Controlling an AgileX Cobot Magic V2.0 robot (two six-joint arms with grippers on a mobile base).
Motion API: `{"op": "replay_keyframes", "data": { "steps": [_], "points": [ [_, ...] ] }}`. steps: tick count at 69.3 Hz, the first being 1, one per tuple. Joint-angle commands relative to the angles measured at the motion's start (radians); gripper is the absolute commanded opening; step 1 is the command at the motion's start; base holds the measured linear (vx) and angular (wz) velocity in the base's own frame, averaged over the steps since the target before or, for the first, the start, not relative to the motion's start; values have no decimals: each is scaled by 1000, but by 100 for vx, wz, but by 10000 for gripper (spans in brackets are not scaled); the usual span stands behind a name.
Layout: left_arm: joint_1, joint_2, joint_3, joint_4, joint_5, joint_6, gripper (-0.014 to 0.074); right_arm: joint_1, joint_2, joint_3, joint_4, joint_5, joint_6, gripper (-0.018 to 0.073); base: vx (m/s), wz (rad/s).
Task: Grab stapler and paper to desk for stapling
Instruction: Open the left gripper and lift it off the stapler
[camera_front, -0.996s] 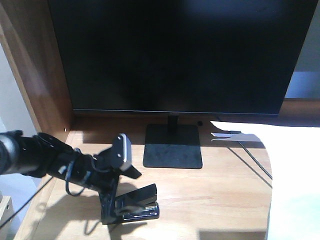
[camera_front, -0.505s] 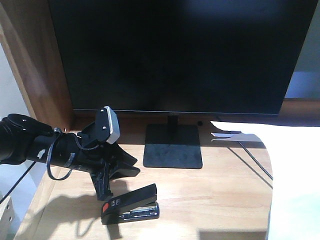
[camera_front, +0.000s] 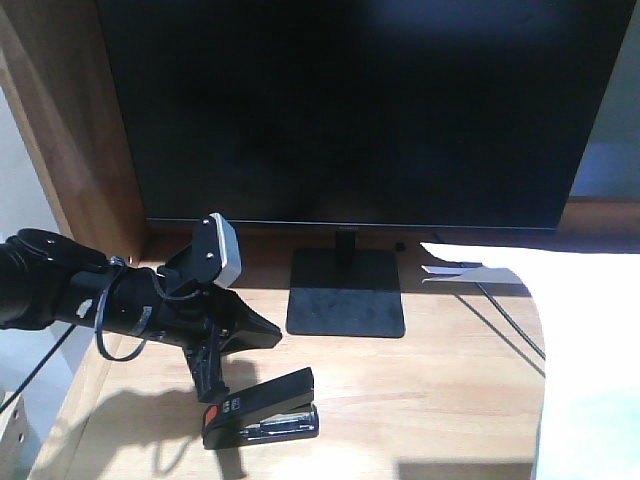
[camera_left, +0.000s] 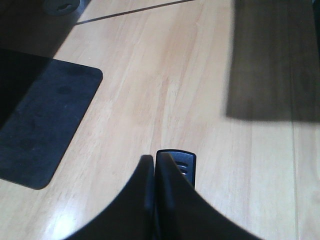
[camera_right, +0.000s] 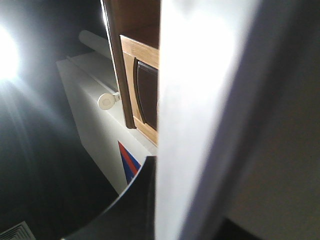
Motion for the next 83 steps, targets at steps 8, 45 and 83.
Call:
{"op": "replay_keyframes", "data": {
  "steps": [8, 45, 83],
  "points": [
    [-29, 12, -20, -60, 23, -2, -8, -5, 7, -26, -6, -118, -13, -2, 0, 0],
    [-32, 106, -20, -55, 6, -1, -8, -5, 7, -26, -5, -117, -13, -2, 0, 0],
    [-32, 106, -20, -56, 31, -1, -6, -5, 7, -26, -5, -117, -13, -2, 0, 0]
  ]
}}
